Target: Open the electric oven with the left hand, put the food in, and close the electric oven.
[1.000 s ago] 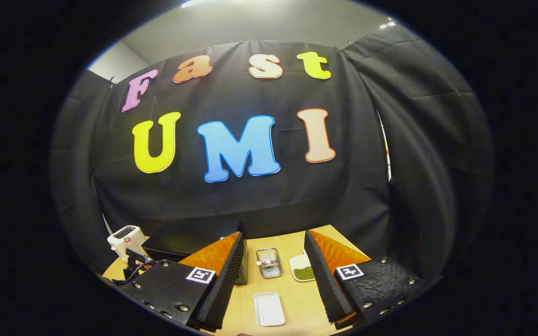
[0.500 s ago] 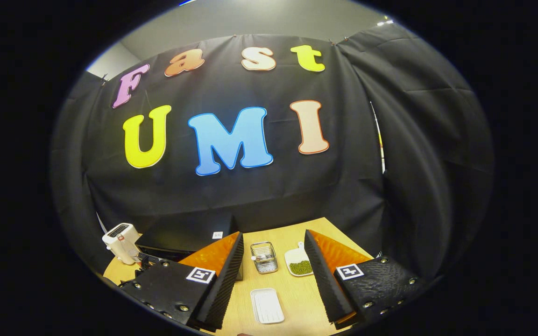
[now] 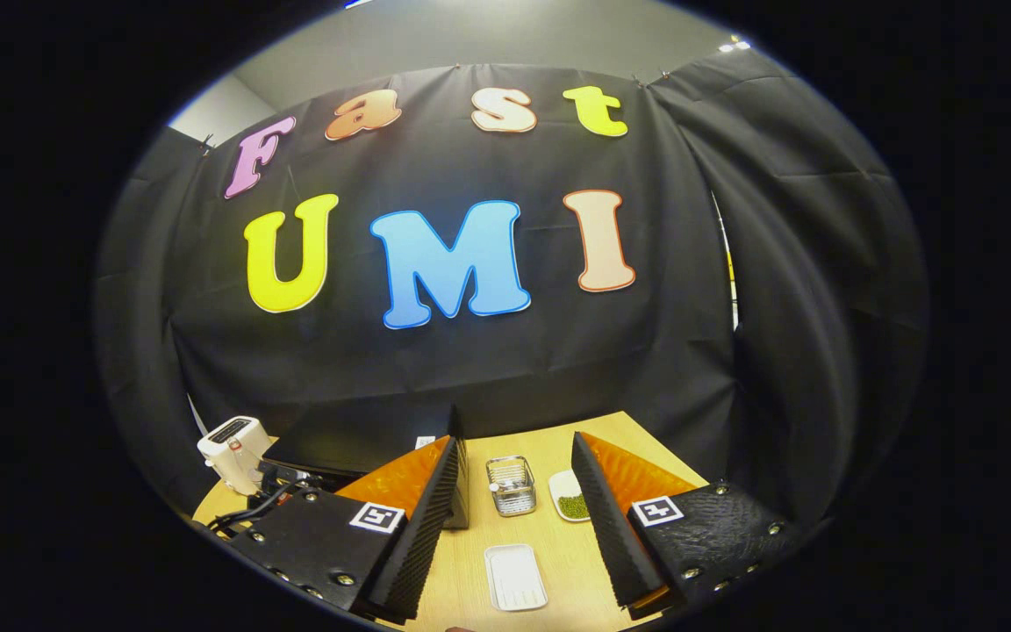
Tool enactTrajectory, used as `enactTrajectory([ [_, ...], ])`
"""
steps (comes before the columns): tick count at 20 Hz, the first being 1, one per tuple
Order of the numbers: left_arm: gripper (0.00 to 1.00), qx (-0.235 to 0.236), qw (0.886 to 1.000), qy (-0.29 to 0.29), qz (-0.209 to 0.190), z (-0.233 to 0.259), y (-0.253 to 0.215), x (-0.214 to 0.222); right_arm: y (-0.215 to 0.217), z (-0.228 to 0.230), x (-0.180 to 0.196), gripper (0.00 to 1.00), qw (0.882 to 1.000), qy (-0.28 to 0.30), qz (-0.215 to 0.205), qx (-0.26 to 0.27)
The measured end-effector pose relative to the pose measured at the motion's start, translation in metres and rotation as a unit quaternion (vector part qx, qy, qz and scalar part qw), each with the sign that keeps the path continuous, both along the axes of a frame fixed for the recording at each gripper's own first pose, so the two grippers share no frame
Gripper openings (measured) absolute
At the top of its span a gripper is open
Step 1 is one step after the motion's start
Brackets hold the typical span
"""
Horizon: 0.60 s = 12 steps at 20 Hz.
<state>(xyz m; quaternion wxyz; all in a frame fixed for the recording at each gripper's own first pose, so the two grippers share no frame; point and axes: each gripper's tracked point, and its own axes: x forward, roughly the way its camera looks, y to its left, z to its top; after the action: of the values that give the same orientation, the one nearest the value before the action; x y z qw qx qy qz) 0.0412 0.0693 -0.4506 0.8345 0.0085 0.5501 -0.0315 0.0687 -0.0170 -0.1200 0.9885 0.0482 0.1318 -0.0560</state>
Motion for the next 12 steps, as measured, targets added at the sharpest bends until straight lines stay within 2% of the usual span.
enactTrajectory([
  [1, 0.89, -0.003, 1.000, -0.015, -0.001, 0.011, 0.000, 0.001, 0.003, -0.001, 0.001, 0.80, 1.000, 0.000, 0.003, 0.002],
  [2, 0.93, -0.007, 0.999, -0.033, -0.001, 0.025, -0.001, 0.004, 0.005, -0.001, 0.003, 0.80, 1.000, 0.000, 0.007, 0.004],
  [3, 0.89, -0.014, 0.999, -0.050, 0.002, 0.036, -0.002, 0.009, 0.007, -0.001, 0.004, 0.80, 1.000, -0.001, 0.011, 0.007],
  [4, 0.94, -0.019, 0.998, -0.067, 0.005, 0.047, -0.001, 0.013, 0.009, 0.000, 0.005, 0.80, 1.000, -0.002, 0.015, 0.010],
  [5, 0.99, -0.021, 0.997, -0.076, 0.006, 0.053, 0.000, 0.017, 0.011, -0.001, 0.006, 0.80, 1.000, -0.003, 0.018, 0.011],
  [6, 0.94, -0.017, 0.996, -0.082, 0.006, 0.058, 0.002, 0.021, 0.011, 0.000, 0.007, 0.80, 1.000, -0.003, 0.020, 0.011],
  [7, 0.98, -0.011, 0.996, -0.089, 0.007, 0.062, 0.005, 0.024, 0.011, 0.001, 0.006, 0.80, 1.000, -0.004, 0.023, 0.011],
  [8, 0.98, -0.008, 0.996, -0.094, 0.007, 0.065, 0.006, 0.026, 0.010, 0.002, 0.006, 0.80, 1.000, -0.005, 0.024, 0.011],
  [9, 0.93, -0.007, 0.995, -0.097, 0.008, 0.067, 0.007, 0.028, 0.009, 0.002, 0.005, 0.80, 1.000, -0.006, 0.024, 0.010],
  [12, 0.93, -0.006, 0.994, -0.109, 0.010, 0.078, 0.008, 0.033, 0.001, 0.003, -0.002, 0.80, 1.000, -0.007, 0.020, 0.006],
])
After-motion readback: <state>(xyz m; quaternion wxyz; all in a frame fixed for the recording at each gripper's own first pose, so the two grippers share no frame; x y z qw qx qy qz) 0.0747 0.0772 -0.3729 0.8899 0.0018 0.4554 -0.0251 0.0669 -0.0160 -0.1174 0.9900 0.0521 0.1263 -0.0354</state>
